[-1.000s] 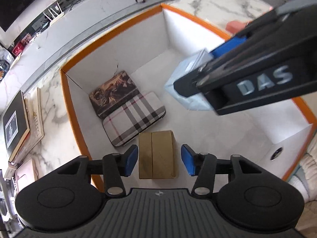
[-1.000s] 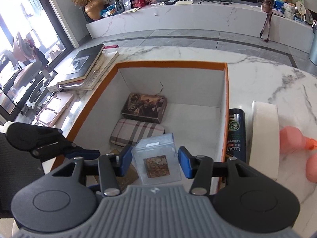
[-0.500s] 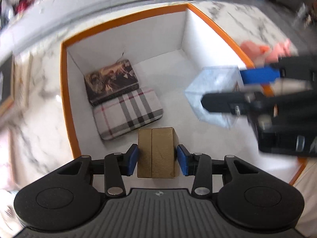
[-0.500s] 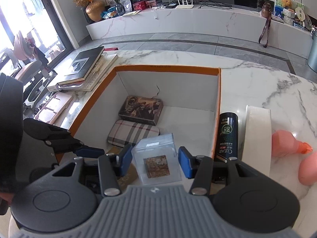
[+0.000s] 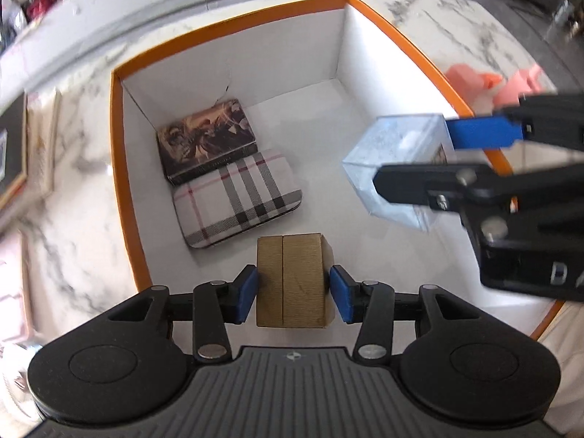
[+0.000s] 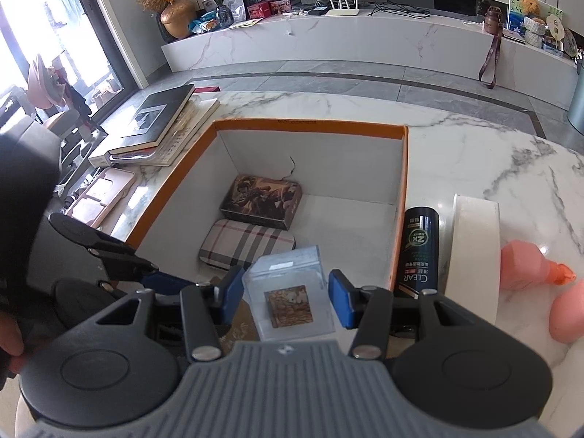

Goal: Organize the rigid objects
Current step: 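Lower the kraft box into the orange box and open left tool while right holds clear cube, then lower the clear cube box beside the kraft box and open the right tool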

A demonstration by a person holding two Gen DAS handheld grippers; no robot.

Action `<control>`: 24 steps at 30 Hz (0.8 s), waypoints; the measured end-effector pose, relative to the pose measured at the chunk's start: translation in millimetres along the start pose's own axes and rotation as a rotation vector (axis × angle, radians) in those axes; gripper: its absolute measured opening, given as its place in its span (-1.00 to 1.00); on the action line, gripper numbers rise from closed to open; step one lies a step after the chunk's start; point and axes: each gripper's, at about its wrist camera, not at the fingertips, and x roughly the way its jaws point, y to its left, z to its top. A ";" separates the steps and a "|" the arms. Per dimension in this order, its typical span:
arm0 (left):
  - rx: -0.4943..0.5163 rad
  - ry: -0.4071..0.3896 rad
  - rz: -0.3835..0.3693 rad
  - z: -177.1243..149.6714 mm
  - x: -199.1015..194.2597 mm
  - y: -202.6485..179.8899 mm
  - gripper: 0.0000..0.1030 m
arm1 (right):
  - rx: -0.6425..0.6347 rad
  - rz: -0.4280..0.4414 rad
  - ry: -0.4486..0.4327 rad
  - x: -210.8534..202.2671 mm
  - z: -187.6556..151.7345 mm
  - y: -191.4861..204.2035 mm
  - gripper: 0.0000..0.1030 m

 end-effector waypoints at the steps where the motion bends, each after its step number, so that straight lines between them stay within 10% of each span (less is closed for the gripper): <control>1: 0.009 -0.007 0.003 -1.1 -0.9 -0.5 -0.06 | 0.001 -0.001 -0.001 -0.1 -0.1 -0.3 0.00; 7: -0.051 -0.008 -0.009 5.8 -6.9 15.2 -0.55 | 0.003 -0.005 -0.004 -1.6 0.6 -2.4 0.00; 13: 0.025 0.034 0.143 3.5 -3.2 14.9 -0.94 | 0.003 0.003 -0.009 -2.4 1.2 -1.2 0.01; 24: 0.022 -0.111 0.099 -9.6 -43.7 17.7 -0.78 | 0.027 0.055 0.020 10.0 -3.9 13.3 0.00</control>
